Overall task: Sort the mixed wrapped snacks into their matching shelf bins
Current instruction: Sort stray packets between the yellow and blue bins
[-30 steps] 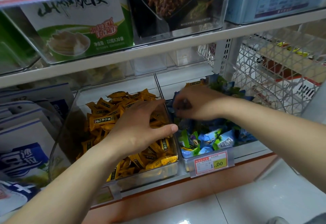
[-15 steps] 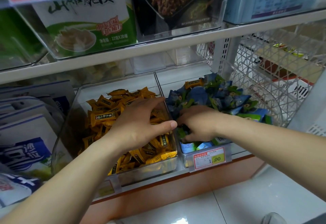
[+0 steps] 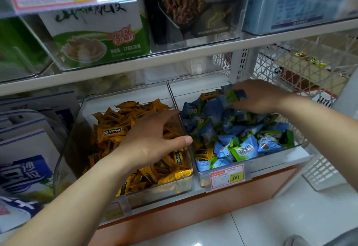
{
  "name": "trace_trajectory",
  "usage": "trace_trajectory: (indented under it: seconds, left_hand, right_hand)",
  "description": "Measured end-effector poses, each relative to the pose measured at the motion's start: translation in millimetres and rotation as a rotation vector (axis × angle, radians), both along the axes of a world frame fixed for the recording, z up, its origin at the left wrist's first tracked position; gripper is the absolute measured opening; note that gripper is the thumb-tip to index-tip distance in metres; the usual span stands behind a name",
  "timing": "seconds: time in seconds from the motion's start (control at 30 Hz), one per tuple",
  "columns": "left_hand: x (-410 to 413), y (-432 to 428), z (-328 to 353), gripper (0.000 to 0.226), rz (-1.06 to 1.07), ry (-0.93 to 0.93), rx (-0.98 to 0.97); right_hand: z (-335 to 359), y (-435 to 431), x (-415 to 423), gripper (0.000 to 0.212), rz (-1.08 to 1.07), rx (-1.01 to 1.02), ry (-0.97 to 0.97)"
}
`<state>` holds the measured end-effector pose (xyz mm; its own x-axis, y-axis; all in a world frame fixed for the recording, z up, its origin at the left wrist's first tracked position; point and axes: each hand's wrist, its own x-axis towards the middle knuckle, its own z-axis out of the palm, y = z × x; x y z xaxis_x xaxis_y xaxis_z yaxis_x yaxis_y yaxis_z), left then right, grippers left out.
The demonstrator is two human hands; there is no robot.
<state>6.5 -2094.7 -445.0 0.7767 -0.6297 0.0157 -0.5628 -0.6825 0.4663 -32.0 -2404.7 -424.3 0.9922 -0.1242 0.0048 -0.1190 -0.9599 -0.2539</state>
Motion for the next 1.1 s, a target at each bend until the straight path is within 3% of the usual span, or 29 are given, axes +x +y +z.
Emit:
trace_trajectory:
  seconds: [0.1,0.17,0.23,0.3,0.37,0.47,0.63,0.77,0.9,0.97,1.03,1.1]
  left_hand:
    - [1,0,-1,0.093,-0.002,-0.005,-0.006]
    - [1,-1,-1,0.093,-0.007,-0.011,-0.002]
    - [1,-1,0,0.094,-0.009,-0.008,-0.004]
    - [1,-1,0,0.095,-0.007,0.001,-0.01]
    - [0,-1,1,0.093,-0.01,-0.001,-0.018]
    - [0,-1,0,0.087,-0.016,-0.012,-0.027]
    - [1,-2,1,0.087,-0.021,-0.018,-0.031]
    - [-4,-6,8,0.083,0.01,-0.037,-0.115]
    - [-22,-16,23,0.071,-0.003,-0.256,-0.331]
    - [-33,-19,29,0.055,-0.065,-0.271,-0.476]
    - [-39,-17,34,0.035,-0.057,-0.245,-0.578]
    - [-36,-10,37,0.028,0.039,-0.239,-0.59]
  right_hand:
    - [5,-1,3,0.068,-0.004,-0.138,0.26]
    - [11,4,11,0.08,0.014,-0.177,0.252]
    - [11,14,28,0.071,0.039,-0.109,0.068]
    - [2,24,52,0.042,0.067,0.033,-0.111]
    - [-10,30,75,0.033,0.064,0.047,-0.04]
    - [-25,29,96,0.036,-0.014,-0.126,0.124]
    - [-21,30,86,0.027,-0.049,-0.236,-0.131]
    - [2,53,33,0.019,-0.001,0.407,-0.295]
    - [15,91,-22,0.012,0.097,0.903,-0.259]
    - [19,107,-40,0.014,0.15,1.182,-0.238]
    - [21,118,-49,0.015,0.143,1.344,-0.222]
    - [24,122,-50,0.013,0.056,1.304,-0.237]
